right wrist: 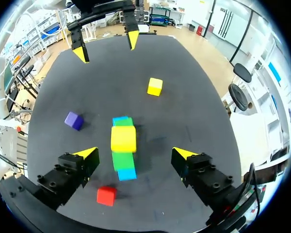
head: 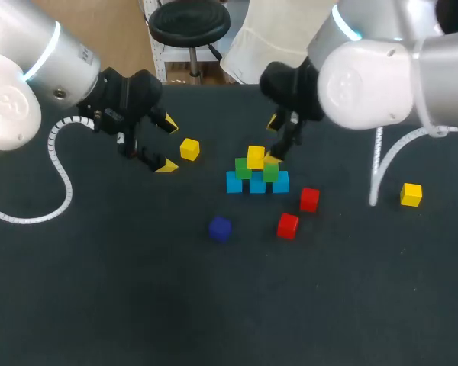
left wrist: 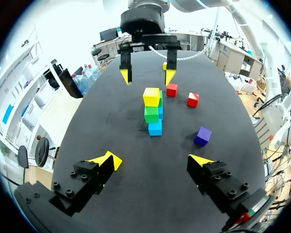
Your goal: Place the blue cubes, place green cubes on the blue cubes, place the yellow cubes on the green cubes, then place the red cubes on the yellow cubes, and place purple cube on the red cubes.
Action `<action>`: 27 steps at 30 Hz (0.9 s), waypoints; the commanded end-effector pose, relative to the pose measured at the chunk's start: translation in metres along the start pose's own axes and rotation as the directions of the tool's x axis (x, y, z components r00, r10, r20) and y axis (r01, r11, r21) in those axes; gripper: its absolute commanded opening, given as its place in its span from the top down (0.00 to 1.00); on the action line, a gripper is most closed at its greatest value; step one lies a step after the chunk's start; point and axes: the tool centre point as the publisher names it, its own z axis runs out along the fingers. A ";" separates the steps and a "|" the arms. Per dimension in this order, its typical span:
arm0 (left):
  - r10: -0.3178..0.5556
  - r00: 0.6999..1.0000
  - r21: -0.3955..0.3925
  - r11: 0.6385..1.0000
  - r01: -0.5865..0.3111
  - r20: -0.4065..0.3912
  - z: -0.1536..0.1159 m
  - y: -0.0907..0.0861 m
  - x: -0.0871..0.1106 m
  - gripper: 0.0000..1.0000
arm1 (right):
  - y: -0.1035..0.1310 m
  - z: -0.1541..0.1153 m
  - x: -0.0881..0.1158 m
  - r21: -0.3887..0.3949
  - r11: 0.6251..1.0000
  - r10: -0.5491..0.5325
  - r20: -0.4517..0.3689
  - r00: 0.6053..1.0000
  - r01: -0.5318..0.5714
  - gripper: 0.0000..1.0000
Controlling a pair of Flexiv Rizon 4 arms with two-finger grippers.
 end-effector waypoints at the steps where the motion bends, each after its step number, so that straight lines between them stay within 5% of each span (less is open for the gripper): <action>1: 0.003 1.000 0.000 1.000 -0.003 0.002 0.000 0.000 0.001 0.00 | 0.015 -0.039 0.036 0.059 0.998 -0.023 -0.001 1.000 0.023 0.00; 13: 0.003 1.000 0.000 1.000 -0.003 0.002 0.000 0.000 0.001 0.00 | 0.029 -0.083 0.124 0.149 0.989 0.024 -0.071 0.997 -0.013 0.00; 27: 0.003 1.000 0.000 1.000 -0.003 0.002 0.000 0.000 0.001 0.00 | 0.050 -0.087 0.201 0.281 0.942 0.213 -0.070 0.974 -0.186 0.00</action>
